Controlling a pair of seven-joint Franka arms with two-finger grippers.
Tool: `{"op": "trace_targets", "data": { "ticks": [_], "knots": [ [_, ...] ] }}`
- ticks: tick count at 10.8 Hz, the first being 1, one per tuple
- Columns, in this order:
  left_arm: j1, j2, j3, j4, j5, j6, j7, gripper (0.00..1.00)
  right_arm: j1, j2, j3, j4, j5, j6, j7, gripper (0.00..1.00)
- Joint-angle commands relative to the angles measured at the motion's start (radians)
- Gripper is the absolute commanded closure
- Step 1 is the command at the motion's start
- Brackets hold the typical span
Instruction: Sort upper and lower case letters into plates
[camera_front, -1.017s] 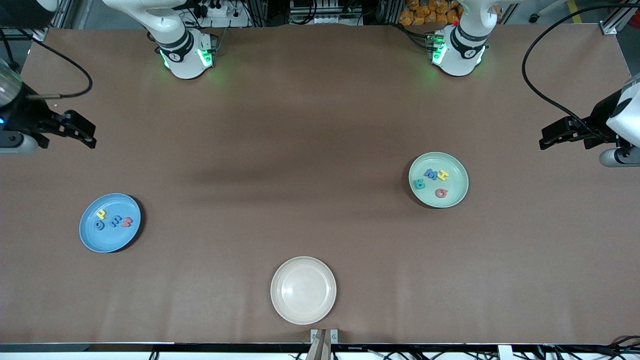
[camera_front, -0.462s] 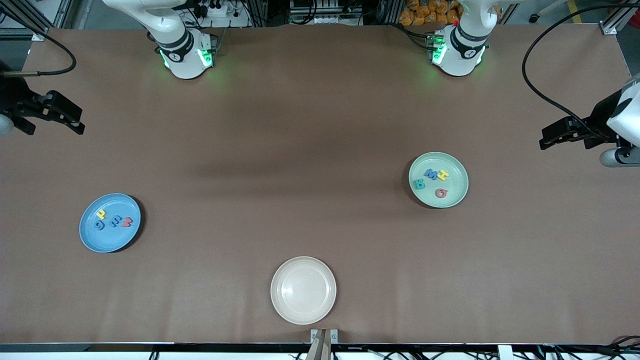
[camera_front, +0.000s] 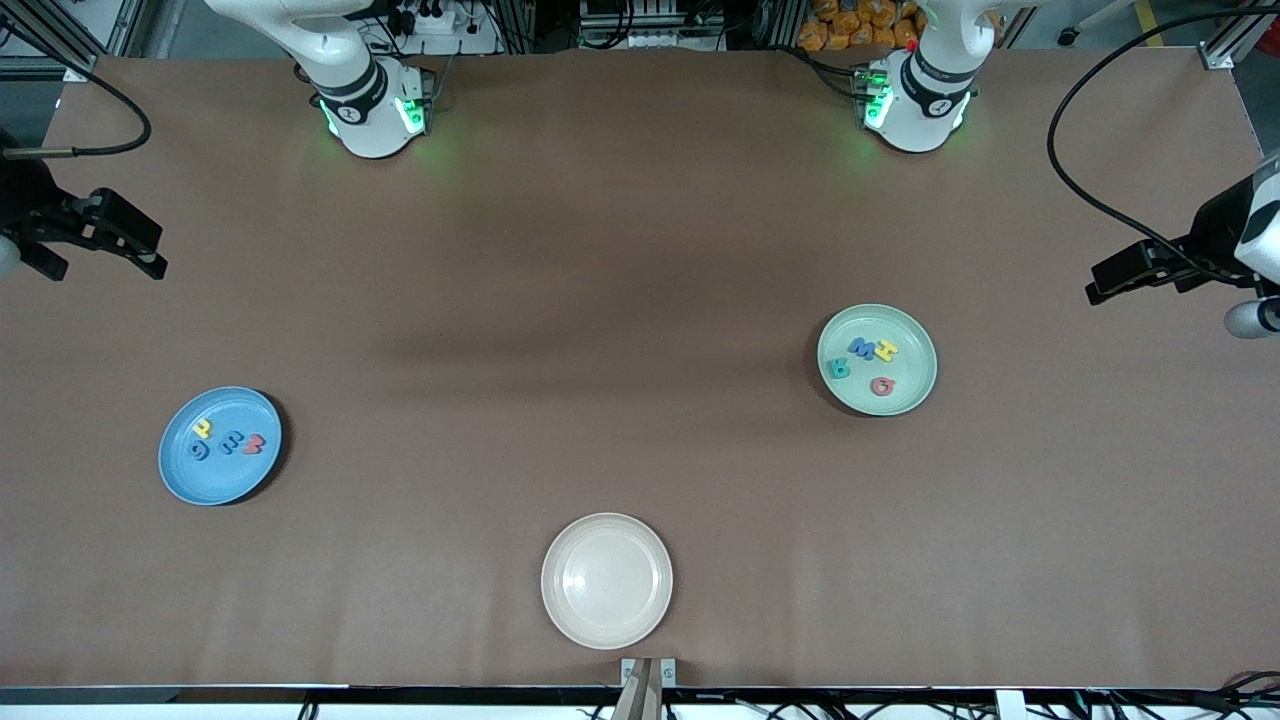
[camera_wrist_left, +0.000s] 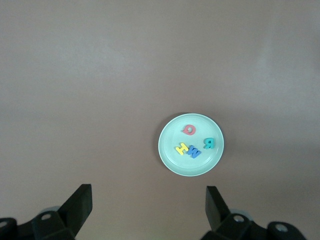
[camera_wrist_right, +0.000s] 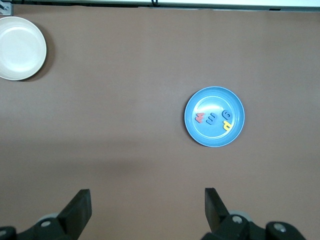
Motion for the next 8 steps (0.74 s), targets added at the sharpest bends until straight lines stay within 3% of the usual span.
{"op": "trace_targets", "data": {
  "ticks": [1, 8],
  "knots": [
    [0.003, -0.009, -0.007, 0.020, 0.010, -0.012, -0.018, 0.00, 0.012, 0.010, -0.014, 0.012, 0.005, 0.001, -0.012, 0.00],
    [0.000, -0.058, -0.036, 0.014, 0.013, -0.013, 0.014, 0.00, 0.006, 0.007, -0.015, -0.012, 0.005, -0.006, -0.010, 0.00]
  ]
}}
